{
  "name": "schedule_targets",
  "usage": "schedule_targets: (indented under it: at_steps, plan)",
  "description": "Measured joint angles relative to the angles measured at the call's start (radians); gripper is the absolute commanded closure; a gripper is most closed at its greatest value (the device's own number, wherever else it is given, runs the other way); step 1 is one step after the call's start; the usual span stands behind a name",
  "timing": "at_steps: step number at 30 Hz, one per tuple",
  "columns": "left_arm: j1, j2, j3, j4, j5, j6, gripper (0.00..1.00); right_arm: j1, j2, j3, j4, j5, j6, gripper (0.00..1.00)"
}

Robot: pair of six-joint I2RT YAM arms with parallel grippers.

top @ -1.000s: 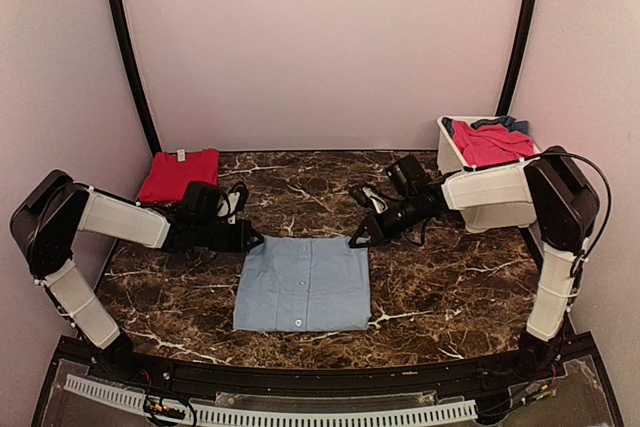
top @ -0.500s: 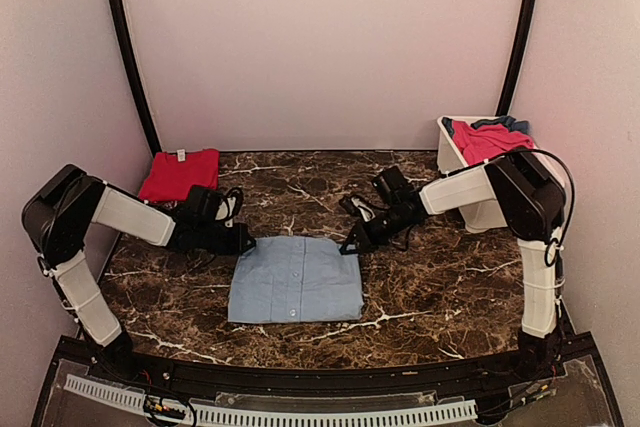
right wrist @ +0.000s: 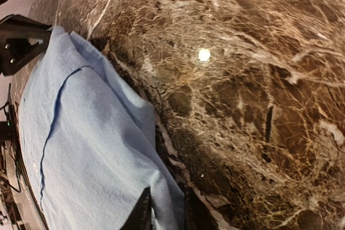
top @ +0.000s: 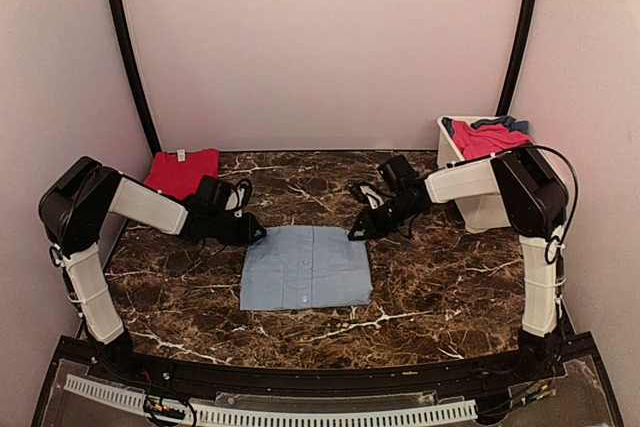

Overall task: Fold and stack the mixed laundry pile
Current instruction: Smooth out the square-folded shirt at the center of the board.

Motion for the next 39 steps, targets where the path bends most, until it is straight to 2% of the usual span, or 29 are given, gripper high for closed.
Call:
schedule_targets:
  at_steps: [1, 2, 3, 4, 6, 7, 8, 10, 14, 18, 22, 26, 29, 33, 39]
  plan:
    - [0.0, 0.0, 0.003, -0.005, -0.002, 0.0, 0.7, -0.002, 0.0, 0.004, -0.01, 0.002, 0.006, 0.56]
    - [0.001, 0.0, 0.011, -0.018, -0.005, 0.0, 0.59, -0.003, -0.002, 0.014, -0.026, 0.003, -0.006, 0.49]
    - [0.002, -0.001, 0.019, -0.034, -0.009, 0.0, 0.53, -0.004, -0.006, 0.026, -0.04, 0.005, -0.004, 0.43]
    - [0.003, -0.007, 0.028, -0.054, -0.015, 0.004, 0.38, -0.005, -0.011, 0.036, -0.052, 0.007, 0.003, 0.38]
    - [0.007, -0.04, 0.035, -0.095, -0.036, 0.004, 0.21, -0.005, -0.028, 0.07, -0.085, 0.014, -0.004, 0.3]
    - [0.011, -0.064, 0.035, -0.113, -0.048, 0.006, 0.18, -0.005, -0.04, 0.085, -0.098, 0.017, -0.002, 0.26]
    - [0.015, -0.098, 0.035, -0.135, -0.058, 0.005, 0.06, -0.005, -0.056, 0.101, -0.111, 0.019, -0.005, 0.24]
    - [0.026, -0.18, 0.039, -0.175, -0.073, 0.015, 0.02, -0.005, -0.1, 0.122, -0.133, 0.022, -0.009, 0.19]
    - [0.039, -0.327, 0.075, -0.235, -0.074, 0.02, 0.01, -0.004, -0.214, 0.127, -0.159, 0.013, -0.008, 0.12]
    - [0.03, -0.445, 0.079, -0.267, -0.002, 0.015, 0.01, 0.006, -0.351, 0.063, -0.158, -0.005, 0.014, 0.1]
    - [-0.053, -0.509, 0.042, -0.277, 0.072, 0.007, 0.01, 0.065, -0.499, -0.085, -0.121, -0.045, 0.075, 0.1]
    - [-0.156, -0.533, -0.051, -0.242, 0.165, -0.048, 0.01, 0.174, -0.568, -0.264, 0.003, -0.11, 0.19, 0.1]
    - [-0.194, -0.534, -0.14, -0.192, 0.218, -0.114, 0.01, 0.272, -0.542, -0.369, 0.117, -0.152, 0.289, 0.1]
    - [-0.207, -0.5, -0.195, -0.127, 0.249, -0.187, 0.01, 0.369, -0.435, -0.412, 0.271, -0.19, 0.394, 0.11]
    - [-0.209, -0.378, -0.218, -0.002, 0.266, -0.267, 0.01, 0.393, -0.293, -0.423, 0.458, -0.224, 0.475, 0.11]
